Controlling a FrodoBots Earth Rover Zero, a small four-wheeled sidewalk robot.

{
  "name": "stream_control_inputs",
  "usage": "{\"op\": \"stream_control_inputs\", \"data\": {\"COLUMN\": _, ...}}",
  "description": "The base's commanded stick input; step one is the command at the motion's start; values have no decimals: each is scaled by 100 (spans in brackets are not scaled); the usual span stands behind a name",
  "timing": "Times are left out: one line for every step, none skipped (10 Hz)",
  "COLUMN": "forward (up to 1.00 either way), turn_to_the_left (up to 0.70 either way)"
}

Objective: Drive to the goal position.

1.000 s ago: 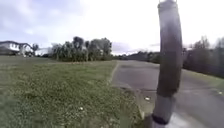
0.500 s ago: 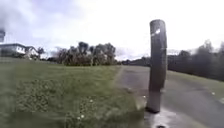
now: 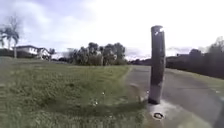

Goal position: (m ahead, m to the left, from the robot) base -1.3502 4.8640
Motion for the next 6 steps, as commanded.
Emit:
{"op": "stream_control_inputs", "data": {"forward": -70, "turn_to_the_left": -35}}
{"op": "stream_control_inputs", "data": {"forward": -70, "turn_to_the_left": -35}}
{"op": "stream_control_inputs", "data": {"forward": -70, "turn_to_the_left": -35}}
{"op": "stream_control_inputs", "data": {"forward": -70, "turn_to_the_left": -35}}
{"op": "stream_control_inputs", "data": {"forward": -70, "turn_to_the_left": -35}}
{"op": "stream_control_inputs", "data": {"forward": -70, "turn_to_the_left": -35}}
